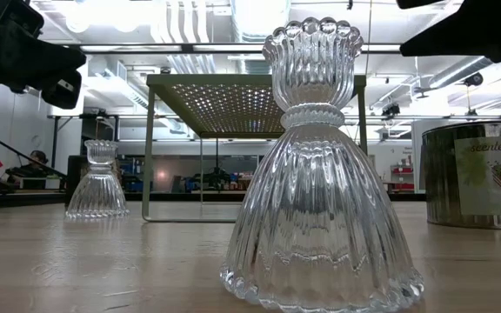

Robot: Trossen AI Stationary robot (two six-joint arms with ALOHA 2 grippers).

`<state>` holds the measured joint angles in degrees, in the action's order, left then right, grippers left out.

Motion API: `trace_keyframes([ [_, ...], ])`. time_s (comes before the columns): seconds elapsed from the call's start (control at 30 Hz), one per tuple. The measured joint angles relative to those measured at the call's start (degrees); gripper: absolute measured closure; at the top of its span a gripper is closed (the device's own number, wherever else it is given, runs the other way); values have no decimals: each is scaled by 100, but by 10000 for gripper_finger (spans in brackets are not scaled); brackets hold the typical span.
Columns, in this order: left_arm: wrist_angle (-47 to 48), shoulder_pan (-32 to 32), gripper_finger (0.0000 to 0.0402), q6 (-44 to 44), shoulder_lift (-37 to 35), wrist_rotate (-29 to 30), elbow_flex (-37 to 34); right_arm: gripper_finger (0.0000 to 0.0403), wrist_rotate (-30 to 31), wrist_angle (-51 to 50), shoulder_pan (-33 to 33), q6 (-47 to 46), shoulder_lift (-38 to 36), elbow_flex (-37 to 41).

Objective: Pick & Place candle stick holders
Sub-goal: Put the bottom transparent candle holder on the shelf

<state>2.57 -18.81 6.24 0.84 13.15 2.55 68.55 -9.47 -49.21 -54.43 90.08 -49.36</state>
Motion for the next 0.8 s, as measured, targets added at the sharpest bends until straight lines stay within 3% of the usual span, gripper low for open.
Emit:
trace_keyframes([
  [0.8, 0, -1, 374, -1, 0, -2, 0, 39, -4, 159, 91, -285, 0, -2],
])
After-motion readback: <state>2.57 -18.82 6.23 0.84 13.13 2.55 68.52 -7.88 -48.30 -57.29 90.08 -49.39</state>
